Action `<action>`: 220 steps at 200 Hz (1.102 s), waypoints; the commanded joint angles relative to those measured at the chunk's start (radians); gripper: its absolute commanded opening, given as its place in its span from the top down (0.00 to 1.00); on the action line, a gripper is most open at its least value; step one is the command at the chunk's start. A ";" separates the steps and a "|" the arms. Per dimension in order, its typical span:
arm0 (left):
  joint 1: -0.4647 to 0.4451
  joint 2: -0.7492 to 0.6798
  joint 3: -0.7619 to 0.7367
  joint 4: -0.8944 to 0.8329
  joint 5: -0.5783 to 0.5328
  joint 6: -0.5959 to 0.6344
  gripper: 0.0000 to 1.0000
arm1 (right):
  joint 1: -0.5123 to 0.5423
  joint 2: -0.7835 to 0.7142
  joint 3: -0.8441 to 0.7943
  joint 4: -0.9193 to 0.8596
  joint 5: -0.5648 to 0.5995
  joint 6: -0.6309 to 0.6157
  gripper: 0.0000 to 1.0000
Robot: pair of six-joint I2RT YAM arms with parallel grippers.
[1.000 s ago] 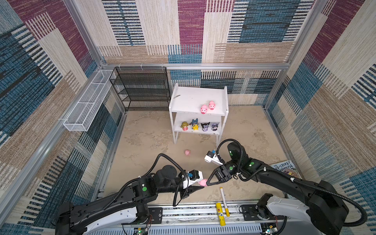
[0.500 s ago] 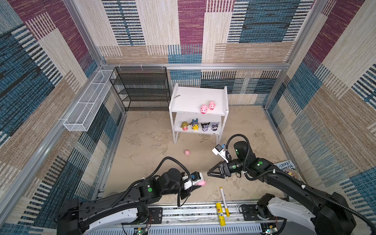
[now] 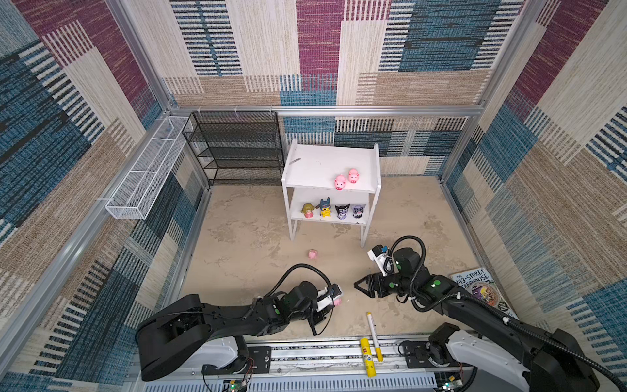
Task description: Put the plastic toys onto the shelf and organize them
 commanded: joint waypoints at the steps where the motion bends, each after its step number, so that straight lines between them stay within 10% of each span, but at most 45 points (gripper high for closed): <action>1: 0.031 0.063 0.007 0.145 0.037 -0.024 0.69 | 0.002 0.016 -0.024 0.101 0.093 0.000 0.34; 52: 0.071 0.136 0.036 0.166 0.053 -0.011 0.58 | 0.013 0.108 -0.053 0.273 0.053 -0.048 0.77; 119: 0.093 0.018 0.020 0.082 0.021 -0.090 0.33 | 0.024 0.422 0.023 0.472 -0.081 -0.118 0.85; 220: 0.093 -0.505 0.097 -0.564 -0.130 -0.427 0.18 | 0.148 0.572 0.021 0.493 -0.094 -0.172 0.89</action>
